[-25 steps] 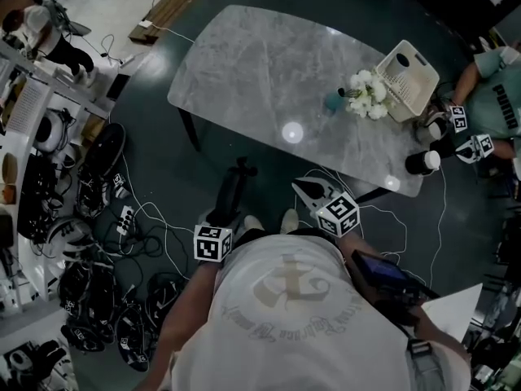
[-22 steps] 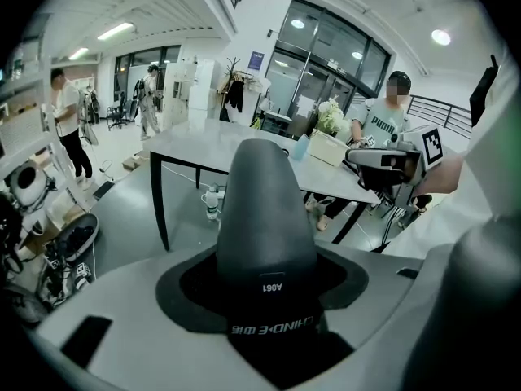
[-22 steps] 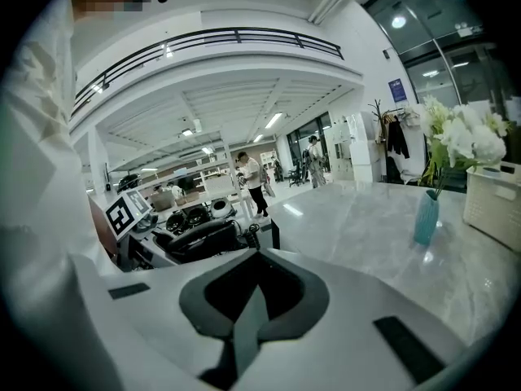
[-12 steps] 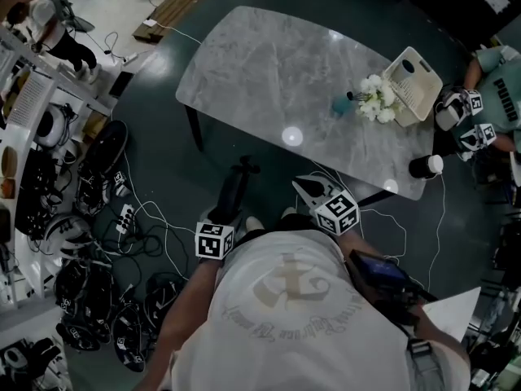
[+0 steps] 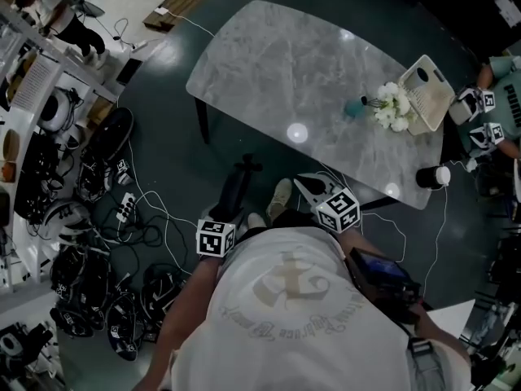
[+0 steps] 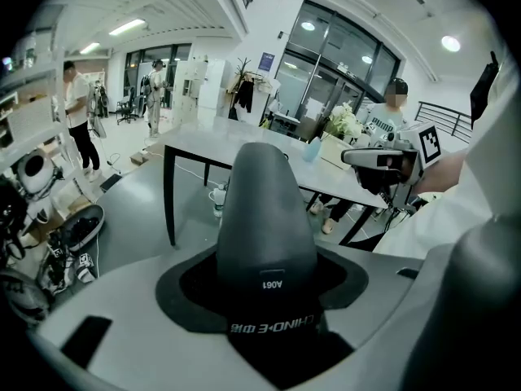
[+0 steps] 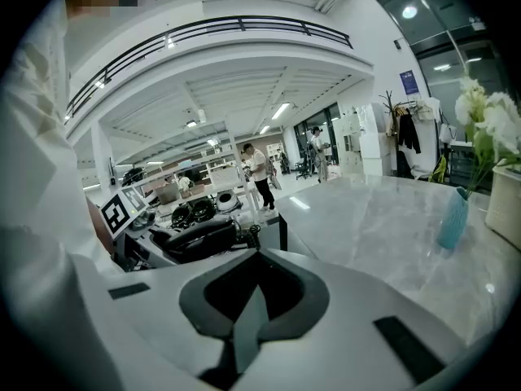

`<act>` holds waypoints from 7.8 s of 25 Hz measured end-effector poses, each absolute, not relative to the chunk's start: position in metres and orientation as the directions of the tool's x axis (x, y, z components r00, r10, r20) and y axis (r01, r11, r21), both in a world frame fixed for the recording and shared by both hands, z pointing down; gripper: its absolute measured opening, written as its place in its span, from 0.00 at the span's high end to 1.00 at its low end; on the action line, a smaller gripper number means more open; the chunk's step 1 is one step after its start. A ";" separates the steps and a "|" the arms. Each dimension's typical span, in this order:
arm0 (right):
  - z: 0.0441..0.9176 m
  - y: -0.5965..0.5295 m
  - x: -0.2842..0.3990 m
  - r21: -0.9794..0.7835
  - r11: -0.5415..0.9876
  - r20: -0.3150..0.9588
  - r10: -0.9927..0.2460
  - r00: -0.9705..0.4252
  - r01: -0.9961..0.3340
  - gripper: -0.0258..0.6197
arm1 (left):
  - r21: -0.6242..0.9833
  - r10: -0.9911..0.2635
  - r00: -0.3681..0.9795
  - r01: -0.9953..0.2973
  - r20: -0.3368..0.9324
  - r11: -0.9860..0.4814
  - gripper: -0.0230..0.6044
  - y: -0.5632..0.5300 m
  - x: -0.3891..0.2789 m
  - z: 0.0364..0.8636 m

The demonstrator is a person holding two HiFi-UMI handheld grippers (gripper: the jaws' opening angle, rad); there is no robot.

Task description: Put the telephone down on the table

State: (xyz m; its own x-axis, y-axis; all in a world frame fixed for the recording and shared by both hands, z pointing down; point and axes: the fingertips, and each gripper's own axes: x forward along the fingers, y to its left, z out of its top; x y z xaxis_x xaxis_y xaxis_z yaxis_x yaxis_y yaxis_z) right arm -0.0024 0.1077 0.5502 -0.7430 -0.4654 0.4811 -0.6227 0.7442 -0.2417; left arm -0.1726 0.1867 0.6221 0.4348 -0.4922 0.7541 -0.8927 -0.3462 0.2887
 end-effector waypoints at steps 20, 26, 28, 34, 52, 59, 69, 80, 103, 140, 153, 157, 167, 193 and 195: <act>0.554 0.040 -0.012 -0.240 0.775 0.478 -0.430 -0.766 -0.585 0.94 | 0.277 -0.516 0.411 -0.906 0.751 -0.319 0.53 0.113 -0.172 0.614; 0.551 0.006 -0.004 -0.258 0.771 0.468 -0.428 -0.773 -0.583 0.94 | 0.273 -0.515 0.411 -0.905 0.752 -0.325 0.53 0.074 -0.161 0.607; 0.552 -0.002 0.000 -0.262 0.771 0.466 -0.426 -0.776 -0.580 0.94 | 0.268 -0.513 0.409 -0.906 0.755 -0.328 0.53 0.065 -0.156 0.605; 0.552 -0.035 0.008 -0.272 0.785 0.449 -0.408 -0.795 -0.557 0.94 | 0.258 -0.517 0.401 -0.909 0.756 -0.327 0.53 0.030 -0.142 0.602; 0.557 -0.081 0.025 -0.293 0.766 0.433 -0.427 -0.794 -0.572 0.94 | 0.226 -0.518 0.390 -0.909 0.761 -0.351 0.53 -0.035 -0.120 0.597; 0.562 -0.097 0.031 -0.291 0.718 0.458 -0.476 -0.751 -0.633 0.94 | 0.224 -0.485 0.420 -0.884 0.767 -0.411 0.53 -0.063 -0.122 0.602; 0.571 -0.116 0.047 -0.295 0.662 0.488 -0.515 -0.705 -0.688 0.94 | 0.222 -0.465 0.452 -0.855 0.761 -0.469 0.53 -0.108 -0.104 0.606; 0.575 -0.143 0.055 -0.307 0.603 0.500 -0.556 -0.664 -0.736 0.94 | 0.210 -0.466 0.470 -0.837 0.750 -0.506 0.53 -0.163 -0.085 0.612; 0.589 -0.170 0.074 -0.339 0.530 0.529 -0.576 -0.623 -0.777 0.94 | 0.174 -0.490 0.446 -0.846 0.749 -0.504 0.53 -0.246 -0.035 0.631; 0.600 -0.144 0.070 -0.369 0.523 0.541 -0.552 -0.634 -0.769 0.94 | 0.061 -0.406 0.295 -0.865 0.865 -0.499 0.52 -0.192 -0.074 0.696; 0.598 -0.139 0.072 -0.376 0.519 0.530 -0.559 -0.638 -0.768 0.94 | 0.117 -0.363 0.332 -0.857 0.871 -0.502 0.43 -0.192 -0.071 0.689; 0.596 -0.137 0.072 -0.376 0.520 0.527 -0.560 -0.639 -0.767 0.94 | 0.133 -0.362 0.349 -0.853 0.864 -0.504 0.40 -0.190 -0.072 0.680; 0.589 -0.129 0.066 -0.375 0.550 0.506 -0.553 -0.662 -0.746 0.94 | 0.160 -0.367 0.433 -0.798 0.823 -0.581 0.32 -0.177 -0.063 0.658; 0.554 -0.092 0.050 -0.297 0.679 0.424 -0.536 -0.730 -0.671 0.94 | 0.137 -0.573 0.499 -0.819 0.651 -0.557 0.55 -0.090 -0.089 0.561; 0.549 -0.087 0.046 -0.290 0.678 0.415 -0.546 -0.727 -0.675 0.94 | 0.154 -0.575 0.513 -0.816 0.637 -0.558 0.58 -0.078 -0.093 0.558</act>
State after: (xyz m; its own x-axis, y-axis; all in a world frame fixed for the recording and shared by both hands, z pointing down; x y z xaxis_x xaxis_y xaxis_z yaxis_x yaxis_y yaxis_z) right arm 0.0458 -0.0874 0.5490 -0.7274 -0.5463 0.4152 -0.6750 0.6784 -0.2900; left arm -0.0925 -0.0776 0.5579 0.5133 -0.5750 0.6371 -0.8156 -0.5578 0.1537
